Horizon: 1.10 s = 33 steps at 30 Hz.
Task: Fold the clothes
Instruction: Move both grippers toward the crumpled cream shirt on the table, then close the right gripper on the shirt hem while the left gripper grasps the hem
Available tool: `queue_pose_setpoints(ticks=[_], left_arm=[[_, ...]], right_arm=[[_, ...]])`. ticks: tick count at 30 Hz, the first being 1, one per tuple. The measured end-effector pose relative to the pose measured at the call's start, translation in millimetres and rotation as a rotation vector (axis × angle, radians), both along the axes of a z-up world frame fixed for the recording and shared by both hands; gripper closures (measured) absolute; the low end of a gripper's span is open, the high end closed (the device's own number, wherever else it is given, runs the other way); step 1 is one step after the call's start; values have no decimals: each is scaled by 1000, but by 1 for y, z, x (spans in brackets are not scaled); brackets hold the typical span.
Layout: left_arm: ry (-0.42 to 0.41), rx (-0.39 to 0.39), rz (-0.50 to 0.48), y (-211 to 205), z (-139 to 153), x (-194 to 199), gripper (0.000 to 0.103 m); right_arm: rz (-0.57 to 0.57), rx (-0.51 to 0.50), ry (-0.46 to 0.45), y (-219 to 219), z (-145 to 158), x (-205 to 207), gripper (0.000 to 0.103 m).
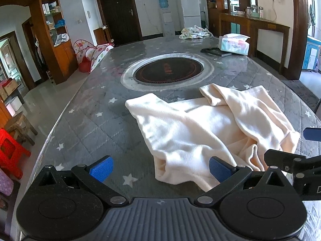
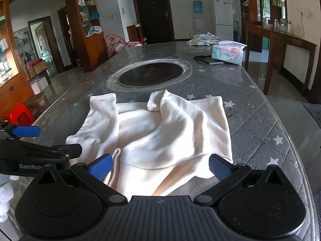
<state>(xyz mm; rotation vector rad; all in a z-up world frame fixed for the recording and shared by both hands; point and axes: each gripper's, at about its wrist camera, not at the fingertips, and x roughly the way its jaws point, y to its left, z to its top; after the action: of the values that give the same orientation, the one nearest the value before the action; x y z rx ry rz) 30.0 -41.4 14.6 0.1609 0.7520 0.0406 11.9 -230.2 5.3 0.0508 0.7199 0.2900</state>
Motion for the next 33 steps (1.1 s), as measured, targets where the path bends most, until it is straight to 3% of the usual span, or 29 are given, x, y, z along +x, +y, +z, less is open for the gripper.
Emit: queue_pose_setpoints(ticks=[18,33], left_arm=[[-19,-16,-35,1,4,33,0],[-8,-108,-22,18,0,92,6]], right_arm=[[37,-20,-9,-1,3,44,1],[131,-94,-22,16,-7,126,29]])
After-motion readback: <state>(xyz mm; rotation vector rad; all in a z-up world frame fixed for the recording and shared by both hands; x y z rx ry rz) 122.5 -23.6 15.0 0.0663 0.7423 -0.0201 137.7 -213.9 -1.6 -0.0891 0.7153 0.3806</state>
